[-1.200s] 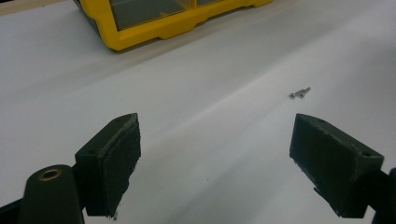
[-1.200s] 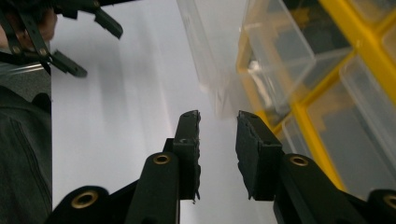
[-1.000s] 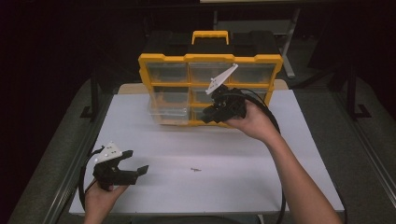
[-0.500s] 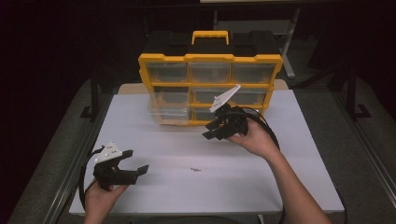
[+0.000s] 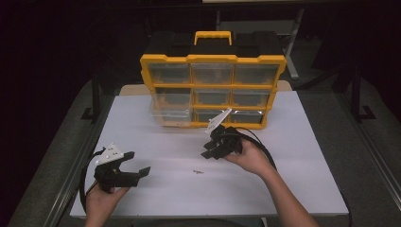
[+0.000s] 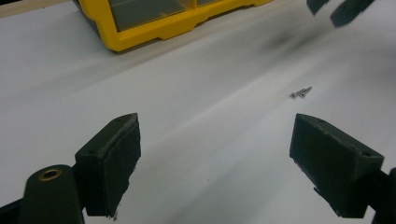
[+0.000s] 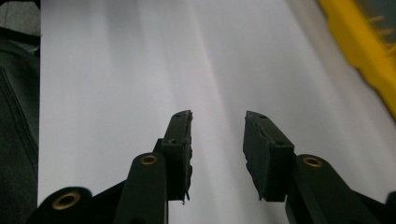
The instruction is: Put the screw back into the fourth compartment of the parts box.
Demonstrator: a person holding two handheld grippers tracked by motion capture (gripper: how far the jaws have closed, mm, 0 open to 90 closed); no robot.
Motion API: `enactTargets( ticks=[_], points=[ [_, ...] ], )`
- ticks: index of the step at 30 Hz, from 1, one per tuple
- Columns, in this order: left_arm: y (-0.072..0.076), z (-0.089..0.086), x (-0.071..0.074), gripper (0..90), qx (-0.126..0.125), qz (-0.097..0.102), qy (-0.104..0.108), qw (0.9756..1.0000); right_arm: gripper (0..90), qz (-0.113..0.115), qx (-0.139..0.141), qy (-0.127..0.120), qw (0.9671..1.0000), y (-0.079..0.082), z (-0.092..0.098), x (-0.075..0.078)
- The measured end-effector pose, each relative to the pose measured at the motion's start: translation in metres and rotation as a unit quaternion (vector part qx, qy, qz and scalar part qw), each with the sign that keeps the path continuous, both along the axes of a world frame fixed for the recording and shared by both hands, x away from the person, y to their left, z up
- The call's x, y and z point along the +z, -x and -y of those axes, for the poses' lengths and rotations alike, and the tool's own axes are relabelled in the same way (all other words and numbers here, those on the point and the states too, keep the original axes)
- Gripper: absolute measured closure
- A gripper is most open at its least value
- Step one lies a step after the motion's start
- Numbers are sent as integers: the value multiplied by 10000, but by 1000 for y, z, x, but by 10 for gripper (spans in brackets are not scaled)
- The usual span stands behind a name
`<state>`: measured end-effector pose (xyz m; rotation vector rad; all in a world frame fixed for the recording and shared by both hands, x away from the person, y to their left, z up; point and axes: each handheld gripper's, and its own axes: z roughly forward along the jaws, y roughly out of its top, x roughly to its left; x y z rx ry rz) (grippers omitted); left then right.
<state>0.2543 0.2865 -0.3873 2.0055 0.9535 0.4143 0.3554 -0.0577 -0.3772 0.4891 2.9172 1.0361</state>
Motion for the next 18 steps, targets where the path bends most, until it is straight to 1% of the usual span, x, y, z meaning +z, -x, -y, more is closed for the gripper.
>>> enactTargets(
  ticks=[6,9,10,11,15,16,17,18],
  points=[
    [0,0,0,161,1,-3,-10,10000,648,-142,169,49,9997,4,-12,-19],
    [0,-1,0,161,13,-7,5,10000,660,-161,221,66,9996,4,-16,-26],
    [0,-1,1,161,23,-3,17,10000,663,-224,228,49,9995,4,-18,-29],
    [0,-1,0,161,20,-2,24,10000,669,-243,253,85,9993,4,-19,-31],
    [0,-1,0,161,-15,13,-28,10000,689,-278,337,96,9990,5,-25,-40],
    [0,0,0,161,0,-4,-13,10000,701,-252,353,125,9990,5,-27,-42],
    [0,0,0,161,7,-3,-14,10000,706,-302,397,94,9987,5,-28,-44],
    [0,0,0,161,8,-1,-13,10000,707,-293,395,123,9987,5,-29,-45]
  ],
)
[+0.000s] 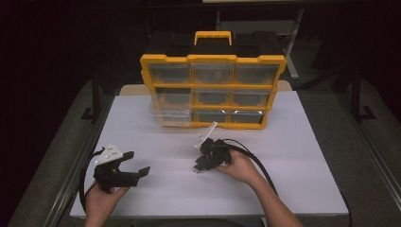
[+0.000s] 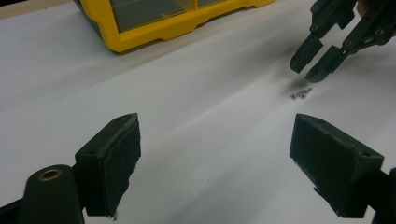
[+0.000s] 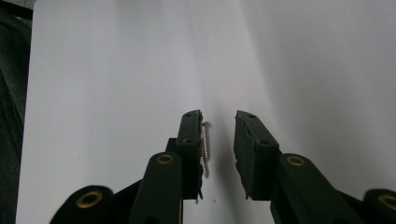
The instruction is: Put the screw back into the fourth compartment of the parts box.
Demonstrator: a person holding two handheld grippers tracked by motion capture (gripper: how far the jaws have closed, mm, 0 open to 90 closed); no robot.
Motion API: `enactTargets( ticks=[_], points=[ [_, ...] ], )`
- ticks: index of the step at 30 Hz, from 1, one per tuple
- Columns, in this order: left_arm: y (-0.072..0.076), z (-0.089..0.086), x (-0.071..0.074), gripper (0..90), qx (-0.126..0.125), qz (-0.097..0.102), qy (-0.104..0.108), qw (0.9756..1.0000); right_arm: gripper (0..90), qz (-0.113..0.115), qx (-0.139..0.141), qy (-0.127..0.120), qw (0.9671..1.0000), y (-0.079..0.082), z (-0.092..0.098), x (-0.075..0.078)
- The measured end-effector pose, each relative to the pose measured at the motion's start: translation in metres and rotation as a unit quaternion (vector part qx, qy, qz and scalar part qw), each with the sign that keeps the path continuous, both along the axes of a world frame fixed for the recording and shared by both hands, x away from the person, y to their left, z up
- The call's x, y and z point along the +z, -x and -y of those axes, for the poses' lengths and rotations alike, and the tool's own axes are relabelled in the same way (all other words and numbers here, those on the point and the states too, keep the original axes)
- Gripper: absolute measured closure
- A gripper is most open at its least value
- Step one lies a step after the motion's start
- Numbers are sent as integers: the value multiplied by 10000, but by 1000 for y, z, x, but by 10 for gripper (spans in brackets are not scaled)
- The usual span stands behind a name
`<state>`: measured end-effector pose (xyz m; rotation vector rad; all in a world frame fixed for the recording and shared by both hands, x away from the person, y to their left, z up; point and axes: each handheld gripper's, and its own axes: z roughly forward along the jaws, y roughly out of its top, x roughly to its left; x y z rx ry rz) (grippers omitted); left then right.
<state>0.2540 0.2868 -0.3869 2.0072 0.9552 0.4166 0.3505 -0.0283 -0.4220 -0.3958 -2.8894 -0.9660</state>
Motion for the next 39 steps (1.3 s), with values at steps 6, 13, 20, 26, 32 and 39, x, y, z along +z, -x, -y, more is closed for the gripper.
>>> enactTargets(
  ticks=[6,13,20,26,32,39],
  points=[
    [0,-1,0,161,-17,30,-7,10000,735,-40,72,0,10000,-1,-5,-6],
    [0,0,0,161,-4,1,9,10000,745,-67,147,-14,9999,-2,-11,-11],
    [-1,-1,0,161,-27,14,-16,10000,758,-81,157,101,9998,-3,-15,-12],
    [-1,-1,0,161,-41,24,-13,10000,770,-55,73,106,9999,-6,-15,-13],
    [-1,0,0,160,-5,1,35,10000,818,191,176,142,9996,-7,-16,-14],
    [-1,-1,0,160,-25,30,-2,10000,862,219,189,138,9995,-8,-16,-15]
  ],
)
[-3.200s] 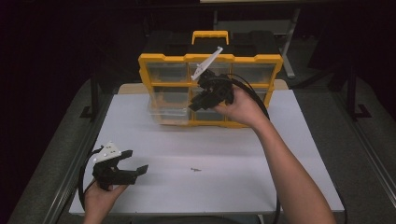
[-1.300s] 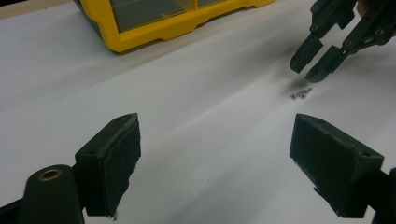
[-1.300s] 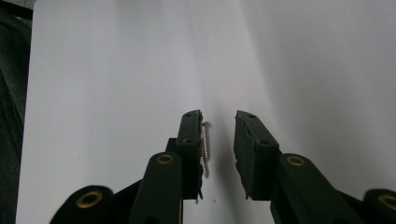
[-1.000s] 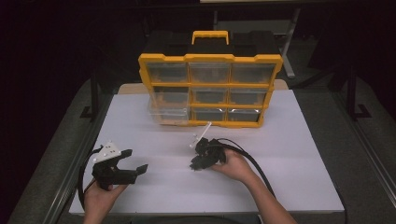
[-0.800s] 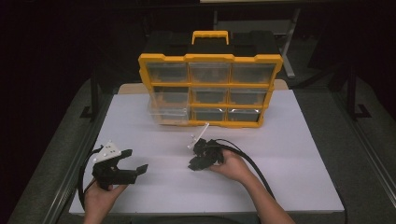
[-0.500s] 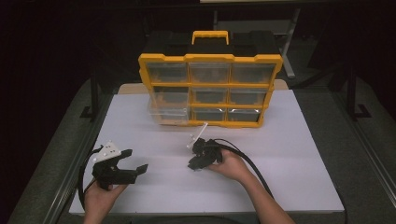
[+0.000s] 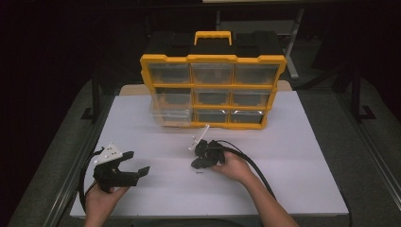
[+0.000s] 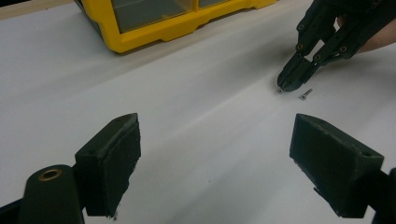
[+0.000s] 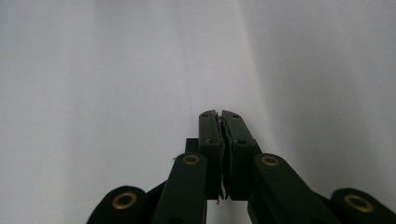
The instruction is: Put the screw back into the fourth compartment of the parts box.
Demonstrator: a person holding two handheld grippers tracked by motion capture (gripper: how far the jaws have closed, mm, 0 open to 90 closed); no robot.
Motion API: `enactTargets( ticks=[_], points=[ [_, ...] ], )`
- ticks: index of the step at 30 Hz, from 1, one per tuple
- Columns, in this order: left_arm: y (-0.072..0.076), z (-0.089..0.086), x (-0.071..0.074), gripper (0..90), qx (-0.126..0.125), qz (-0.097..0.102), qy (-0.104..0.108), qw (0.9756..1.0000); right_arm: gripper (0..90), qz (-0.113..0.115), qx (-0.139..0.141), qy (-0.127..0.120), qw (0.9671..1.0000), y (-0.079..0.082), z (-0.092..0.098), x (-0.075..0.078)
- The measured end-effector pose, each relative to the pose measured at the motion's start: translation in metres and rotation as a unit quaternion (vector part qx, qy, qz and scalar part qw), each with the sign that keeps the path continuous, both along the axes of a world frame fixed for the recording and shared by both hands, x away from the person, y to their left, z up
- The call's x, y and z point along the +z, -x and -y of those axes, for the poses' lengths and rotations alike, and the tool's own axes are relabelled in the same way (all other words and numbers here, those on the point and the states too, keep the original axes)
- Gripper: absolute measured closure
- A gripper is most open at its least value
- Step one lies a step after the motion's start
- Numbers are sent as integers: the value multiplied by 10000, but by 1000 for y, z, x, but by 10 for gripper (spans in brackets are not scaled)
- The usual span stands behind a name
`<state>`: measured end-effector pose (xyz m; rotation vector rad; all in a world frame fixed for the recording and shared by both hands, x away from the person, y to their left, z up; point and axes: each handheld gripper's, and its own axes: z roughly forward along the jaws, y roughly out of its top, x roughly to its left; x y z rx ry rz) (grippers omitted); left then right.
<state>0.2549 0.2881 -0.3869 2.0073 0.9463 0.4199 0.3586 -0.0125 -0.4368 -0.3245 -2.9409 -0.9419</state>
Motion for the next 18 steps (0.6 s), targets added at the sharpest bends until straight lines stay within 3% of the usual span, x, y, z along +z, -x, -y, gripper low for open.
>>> enactTargets(
  ticks=[13,18],
  points=[
    [0,0,0,161,-3,-2,-3,10000,869,-204,-131,11,9997,-1,5,2],
    [1,0,0,161,17,-15,15,10000,869,-234,-130,-89,9996,-4,12,8]
  ],
)
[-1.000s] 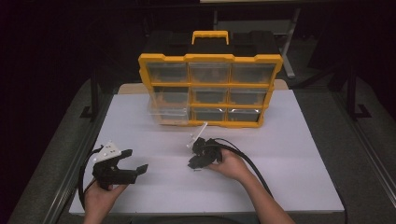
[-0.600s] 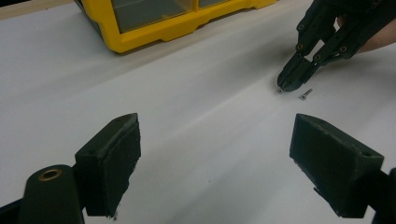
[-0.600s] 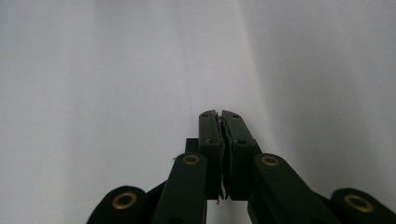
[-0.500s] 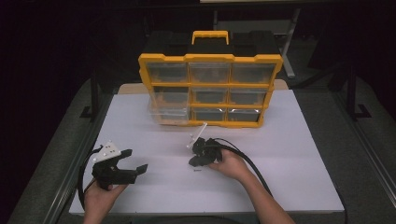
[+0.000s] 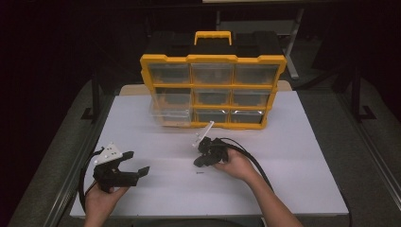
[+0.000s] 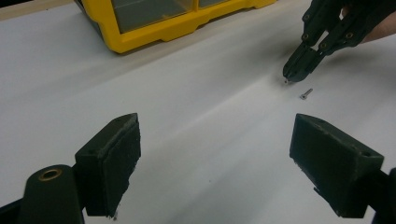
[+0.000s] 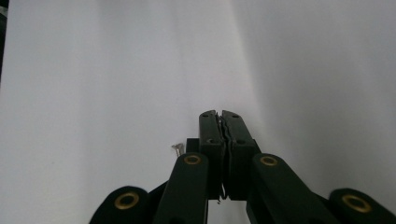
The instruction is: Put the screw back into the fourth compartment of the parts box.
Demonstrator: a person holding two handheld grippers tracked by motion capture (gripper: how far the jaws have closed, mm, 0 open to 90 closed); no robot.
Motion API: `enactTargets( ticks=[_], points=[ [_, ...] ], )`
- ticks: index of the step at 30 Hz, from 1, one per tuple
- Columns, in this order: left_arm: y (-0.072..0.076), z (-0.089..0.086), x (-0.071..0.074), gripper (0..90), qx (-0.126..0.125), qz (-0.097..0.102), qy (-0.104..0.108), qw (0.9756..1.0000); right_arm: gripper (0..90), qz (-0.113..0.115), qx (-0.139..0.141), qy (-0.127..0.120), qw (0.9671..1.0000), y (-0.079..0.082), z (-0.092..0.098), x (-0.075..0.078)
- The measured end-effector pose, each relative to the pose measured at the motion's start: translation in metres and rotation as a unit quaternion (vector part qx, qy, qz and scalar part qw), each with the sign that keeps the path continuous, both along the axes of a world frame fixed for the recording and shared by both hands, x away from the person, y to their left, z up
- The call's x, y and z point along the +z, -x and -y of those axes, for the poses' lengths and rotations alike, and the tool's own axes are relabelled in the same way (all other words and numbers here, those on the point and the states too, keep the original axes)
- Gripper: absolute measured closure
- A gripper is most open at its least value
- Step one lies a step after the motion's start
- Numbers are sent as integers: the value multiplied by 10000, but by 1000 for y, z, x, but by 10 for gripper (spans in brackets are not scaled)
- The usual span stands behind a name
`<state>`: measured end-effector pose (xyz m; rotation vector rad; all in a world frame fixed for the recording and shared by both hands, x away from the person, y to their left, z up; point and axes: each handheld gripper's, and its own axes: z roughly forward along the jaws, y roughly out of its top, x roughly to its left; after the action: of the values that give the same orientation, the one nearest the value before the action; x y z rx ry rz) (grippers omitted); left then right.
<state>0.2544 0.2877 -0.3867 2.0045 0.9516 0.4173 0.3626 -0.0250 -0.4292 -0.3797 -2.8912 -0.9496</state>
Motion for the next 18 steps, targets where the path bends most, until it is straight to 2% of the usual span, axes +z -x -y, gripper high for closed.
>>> enactTargets(
  ticks=[6,7,12,15,18],
  points=[
    [0,1,0,161,1,-8,0,10000,869,59,-46,45,10000,-3,9,9],
    [0,1,0,161,-1,-13,1,10000,869,9,-84,59,9999,-2,11,11],
    [0,0,0,161,-34,22,-45,10000,869,40,-151,-31,9999,-4,21,19],
    [0,2,0,160,35,10,93,10000,869,65,-204,-34,9998,-6,27,26],
    [0,2,0,161,29,-17,59,10000,869,77,-246,-46,9997,-8,32,36]
  ],
)
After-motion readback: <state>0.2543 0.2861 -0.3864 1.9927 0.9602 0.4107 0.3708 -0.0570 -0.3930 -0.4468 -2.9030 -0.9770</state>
